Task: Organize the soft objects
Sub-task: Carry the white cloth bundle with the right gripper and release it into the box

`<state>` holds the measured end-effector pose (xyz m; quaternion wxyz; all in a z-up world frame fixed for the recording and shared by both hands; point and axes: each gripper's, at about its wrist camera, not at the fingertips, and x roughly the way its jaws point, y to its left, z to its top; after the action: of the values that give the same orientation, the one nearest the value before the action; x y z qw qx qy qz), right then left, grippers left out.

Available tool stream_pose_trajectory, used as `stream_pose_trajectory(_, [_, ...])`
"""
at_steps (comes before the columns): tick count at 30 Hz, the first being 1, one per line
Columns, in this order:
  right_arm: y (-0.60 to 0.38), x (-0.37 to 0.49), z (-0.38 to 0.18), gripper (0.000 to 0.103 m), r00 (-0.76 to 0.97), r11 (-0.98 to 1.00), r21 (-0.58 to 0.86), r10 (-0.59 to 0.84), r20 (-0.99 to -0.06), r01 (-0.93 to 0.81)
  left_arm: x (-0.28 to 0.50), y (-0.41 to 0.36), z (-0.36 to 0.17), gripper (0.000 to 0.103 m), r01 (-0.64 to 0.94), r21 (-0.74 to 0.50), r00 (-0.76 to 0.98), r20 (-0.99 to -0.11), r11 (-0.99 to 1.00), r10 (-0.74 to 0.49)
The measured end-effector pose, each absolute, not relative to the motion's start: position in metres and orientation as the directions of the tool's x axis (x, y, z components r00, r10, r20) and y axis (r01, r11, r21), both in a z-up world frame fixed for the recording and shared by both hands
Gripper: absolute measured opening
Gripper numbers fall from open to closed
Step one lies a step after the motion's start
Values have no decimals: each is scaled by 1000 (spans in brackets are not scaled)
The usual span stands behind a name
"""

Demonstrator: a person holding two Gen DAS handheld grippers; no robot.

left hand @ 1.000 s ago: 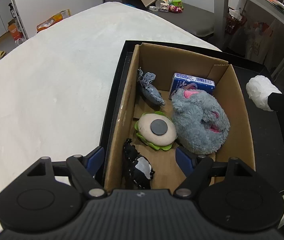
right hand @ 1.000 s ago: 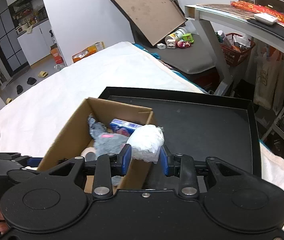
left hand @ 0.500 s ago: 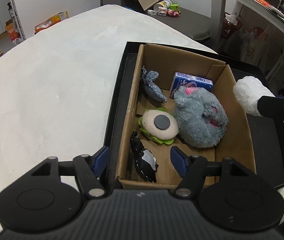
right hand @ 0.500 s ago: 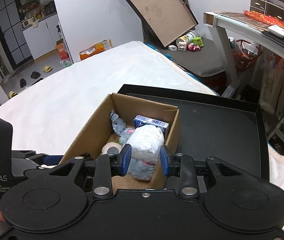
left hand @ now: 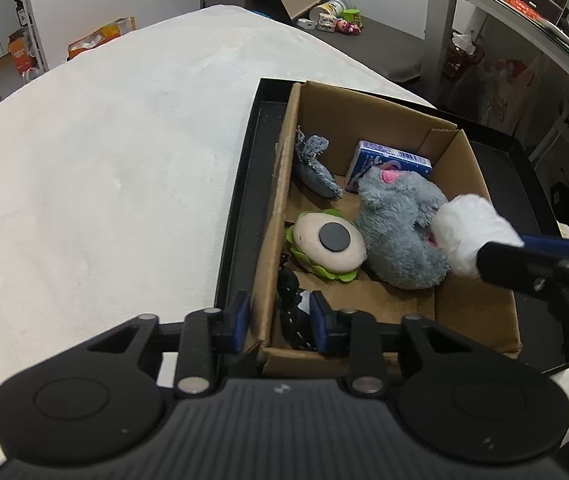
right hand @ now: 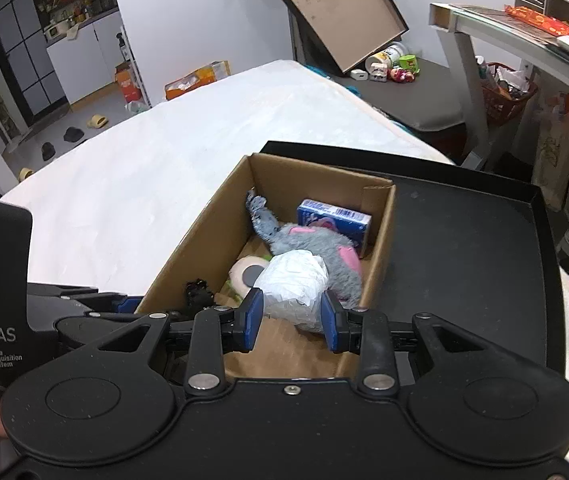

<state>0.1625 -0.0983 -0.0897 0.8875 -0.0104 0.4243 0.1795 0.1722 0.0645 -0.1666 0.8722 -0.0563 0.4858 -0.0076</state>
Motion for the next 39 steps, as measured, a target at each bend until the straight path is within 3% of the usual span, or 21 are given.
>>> stream_pose_trajectory(3, [-92,162,-93,31,566,933,134,311,-763,-333,170,67,-166,20,-44,-105,536,-842,993,-66])
stream_pose_trajectory(13, [-78,170,-105,32,539,930,164,327,-776,-329,166,76,-169,15,-29,-185,520,-842,982,-143])
stream_pose_trajectory(28, [-88,173,-116,33,518,927,209,349,-781,-311,173,79,-169,12,-79,-145,527,-846,986,-82])
stream_pose_trajectory(35, [-115,164,-96,64,558,931,245,360,-748,-272,175,72,-163,17,-71,-104,493,-868,992,-56])
stream_pose_trajectory(39, [-131,157,-83,79,584,928,270,372,-722,-257,174,70,-153,33,-78,-109,467,-882,991,-60])
